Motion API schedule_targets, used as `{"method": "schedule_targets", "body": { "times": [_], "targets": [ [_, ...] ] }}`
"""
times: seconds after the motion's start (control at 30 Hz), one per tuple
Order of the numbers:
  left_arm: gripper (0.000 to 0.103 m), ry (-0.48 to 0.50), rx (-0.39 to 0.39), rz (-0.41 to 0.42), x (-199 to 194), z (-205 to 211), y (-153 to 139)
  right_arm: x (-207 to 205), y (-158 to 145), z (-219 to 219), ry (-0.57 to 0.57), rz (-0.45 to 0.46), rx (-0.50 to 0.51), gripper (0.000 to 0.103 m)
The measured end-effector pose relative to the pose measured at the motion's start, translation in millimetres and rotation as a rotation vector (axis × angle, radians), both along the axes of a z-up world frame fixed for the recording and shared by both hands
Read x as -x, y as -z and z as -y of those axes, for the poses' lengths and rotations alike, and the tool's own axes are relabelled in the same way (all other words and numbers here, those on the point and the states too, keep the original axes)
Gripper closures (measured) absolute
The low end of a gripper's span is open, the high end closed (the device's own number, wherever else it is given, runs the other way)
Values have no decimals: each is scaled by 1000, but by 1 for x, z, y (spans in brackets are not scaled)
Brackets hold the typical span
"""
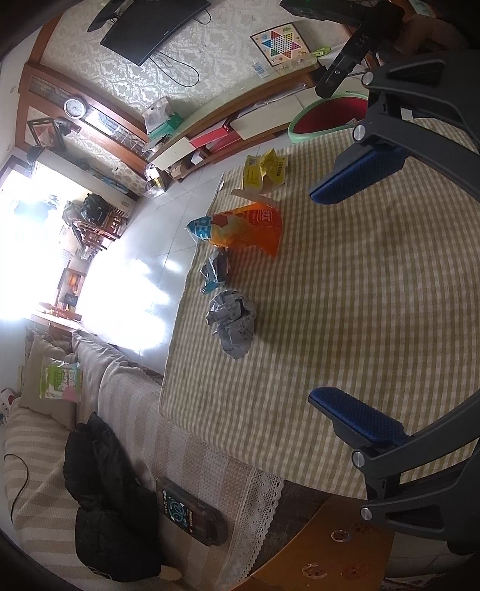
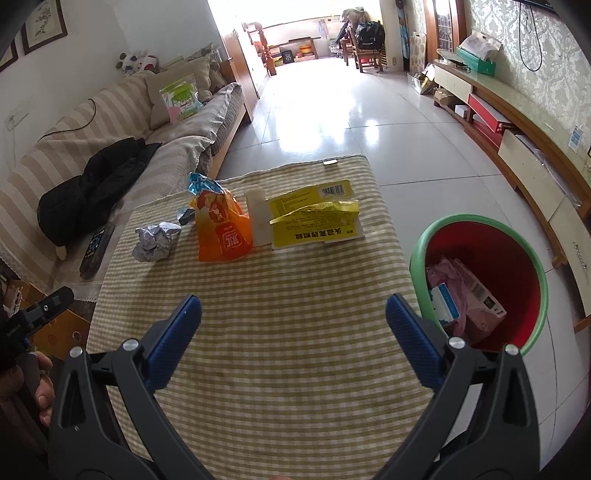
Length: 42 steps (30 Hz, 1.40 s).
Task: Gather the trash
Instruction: 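Move both tools back over the remaining trash on the table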
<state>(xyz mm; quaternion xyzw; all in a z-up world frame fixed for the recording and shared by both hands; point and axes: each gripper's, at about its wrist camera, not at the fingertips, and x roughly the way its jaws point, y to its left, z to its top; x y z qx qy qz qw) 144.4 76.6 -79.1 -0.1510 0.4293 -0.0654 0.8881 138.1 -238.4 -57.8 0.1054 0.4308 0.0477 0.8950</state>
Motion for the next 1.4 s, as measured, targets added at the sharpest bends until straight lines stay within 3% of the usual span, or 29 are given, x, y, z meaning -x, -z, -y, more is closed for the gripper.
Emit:
{"method": "schedule_targets", "body": {
  "times": [0.33,0.67,0.83,0.97,1.17,1.4],
  "targets": [
    [8,9,-36,-8,-38,5,10,-35,14,-12,-29,3,43,5],
    [8,-1,-76,-51,-82,3,37,-84,56,-34,-218,14,479,5],
    [8,-6,-88,-94,-104,2,57,-96,78,-59,-367,91,741,5],
    [8,-26,-76,-109,-121,1,67,-101,98,-74,-468,139,893,5],
    [8,-53,-72,-119,-141,2,76,-105,106,-79,-532,216,945,5],
    [8,-6,-143,-115,-163,16,81,-119,110,-79,-602,201,905,5]
  ]
}}
